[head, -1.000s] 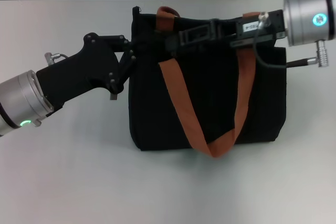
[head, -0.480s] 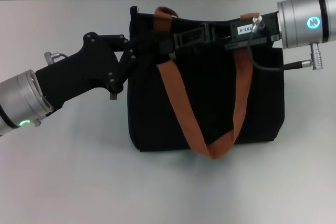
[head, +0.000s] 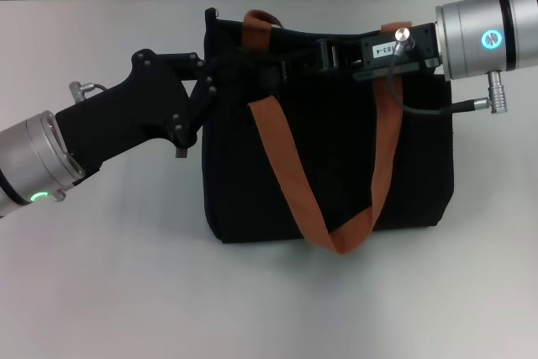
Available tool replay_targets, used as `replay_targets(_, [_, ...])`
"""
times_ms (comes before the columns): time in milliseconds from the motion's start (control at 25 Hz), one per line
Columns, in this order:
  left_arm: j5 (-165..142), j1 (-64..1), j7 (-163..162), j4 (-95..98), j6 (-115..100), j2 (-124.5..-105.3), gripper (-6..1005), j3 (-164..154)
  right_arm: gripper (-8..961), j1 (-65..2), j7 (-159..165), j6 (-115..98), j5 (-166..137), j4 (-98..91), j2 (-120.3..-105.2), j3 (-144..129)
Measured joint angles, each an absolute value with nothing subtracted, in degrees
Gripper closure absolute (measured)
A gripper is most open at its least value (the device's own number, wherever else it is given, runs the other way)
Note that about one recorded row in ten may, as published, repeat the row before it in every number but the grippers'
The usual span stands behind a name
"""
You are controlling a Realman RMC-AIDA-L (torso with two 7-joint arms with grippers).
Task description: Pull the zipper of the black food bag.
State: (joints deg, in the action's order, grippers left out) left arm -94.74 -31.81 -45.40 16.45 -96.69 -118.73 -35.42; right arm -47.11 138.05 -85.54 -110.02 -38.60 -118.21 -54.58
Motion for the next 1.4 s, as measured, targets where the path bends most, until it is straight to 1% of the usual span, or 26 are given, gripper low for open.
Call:
replay_targets(120, [-94.7,-31.8,-45.4,16.4,-96.7,-118.74,969,-35.4,841,-47.1,138.1,-85.5,-110.0,-38.6,-118.21,-54.6])
replay_targets(560, [-94.7,-31.8,-45.4,16.4,-97.2,-118.82,969,-35.4,838,-47.6,138.7,-84.1,-110.1,-39.5,-118.22,-58.6])
replay_targets(840, [-94.7,-31.4,-45.4,16.4,-97.9,-118.81,969,-35.4,902,-46.8,138.8,-83.3,-110.7,-42.3,-118.28,-58.8])
replay_targets(960, [-94.5,-31.2,-45.4,16.5,-98.2,-118.76,969,-35.4,927,-45.5,139.9,-83.0,-112.0,-44.4,-118.37,-58.7])
replay_targets(1080, [-94.0,-30.9,-45.4,16.5,-98.3,-118.70,969,-35.4,952,-43.8,141.1,-83.0,-112.5,-48.0,-118.80,-58.8])
replay_targets(1400, [-93.3,-30.4,-45.3,16.7,-98.5,-118.66,969,-35.3,953,-41.4,142.5,-82.8,-114.1,-51.6,-118.91,-58.2])
